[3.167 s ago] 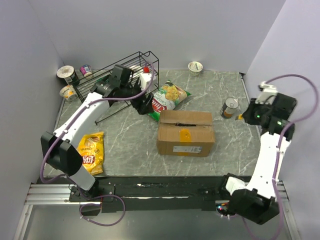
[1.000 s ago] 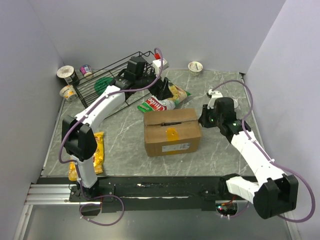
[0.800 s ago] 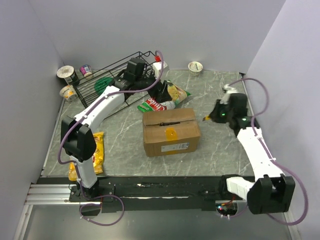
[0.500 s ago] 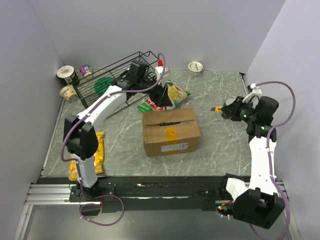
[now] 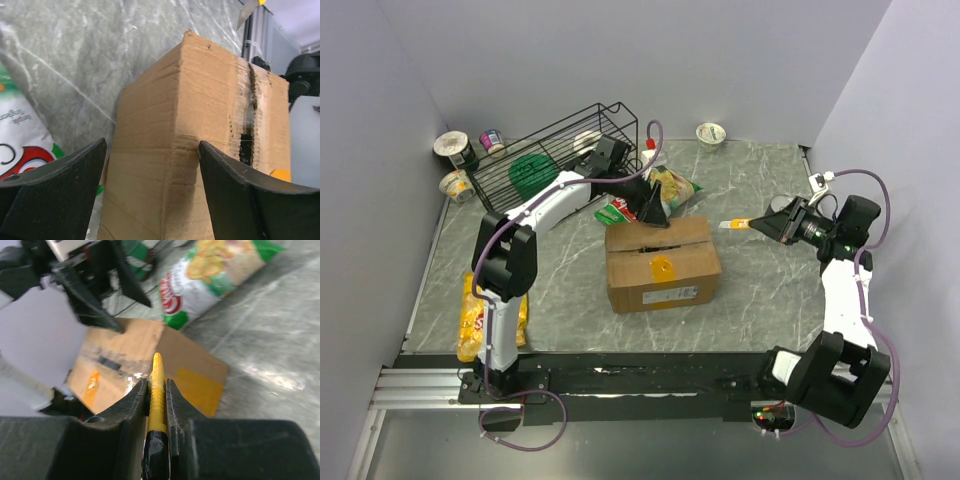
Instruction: Unpack the express box
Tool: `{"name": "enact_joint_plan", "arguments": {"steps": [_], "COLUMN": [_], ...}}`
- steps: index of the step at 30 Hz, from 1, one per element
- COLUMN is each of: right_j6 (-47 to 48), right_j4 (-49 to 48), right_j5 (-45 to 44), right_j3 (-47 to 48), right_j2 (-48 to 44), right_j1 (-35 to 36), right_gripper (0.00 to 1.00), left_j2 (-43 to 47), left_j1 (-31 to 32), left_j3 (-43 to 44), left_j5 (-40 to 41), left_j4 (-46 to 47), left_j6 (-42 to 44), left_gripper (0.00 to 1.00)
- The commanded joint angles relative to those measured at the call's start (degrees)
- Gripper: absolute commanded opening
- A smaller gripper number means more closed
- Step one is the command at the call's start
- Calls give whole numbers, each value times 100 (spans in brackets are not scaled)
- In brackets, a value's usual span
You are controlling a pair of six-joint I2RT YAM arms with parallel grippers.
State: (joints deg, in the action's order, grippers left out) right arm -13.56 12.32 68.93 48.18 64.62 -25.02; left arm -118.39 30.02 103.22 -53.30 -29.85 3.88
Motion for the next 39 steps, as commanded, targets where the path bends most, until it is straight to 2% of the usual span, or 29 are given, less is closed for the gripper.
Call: {"name": "enact_joint_plan", "arguments": {"steps": [1, 8, 17, 26, 39], "right_j6": [-348, -463, -1736, -2273, -2265], "right_j4": [-642, -887, -2232, -2742, -2515], "right_j5": [569, 710, 956, 991, 939], "right_j3": [-186, -125, -432, -503, -529], "right_j2": [217, 788, 1166, 1386, 1431], "right_j1": [-30, -47, -74, -65, 119], "right_gripper": [0, 0, 0, 0, 0], "left_j2": [-97, -114, -211, -273, -334], "left_j1": [13, 13, 13, 13, 13], "left_j3": [190, 146, 172, 216, 242], "left_j5": [-383, -550, -577, -576, -489], "left_j4": [-241, -337, -303, -259, -197], "left_j6": [254, 254, 218, 175, 131], "left_gripper": [79, 79, 78, 78, 77]}}
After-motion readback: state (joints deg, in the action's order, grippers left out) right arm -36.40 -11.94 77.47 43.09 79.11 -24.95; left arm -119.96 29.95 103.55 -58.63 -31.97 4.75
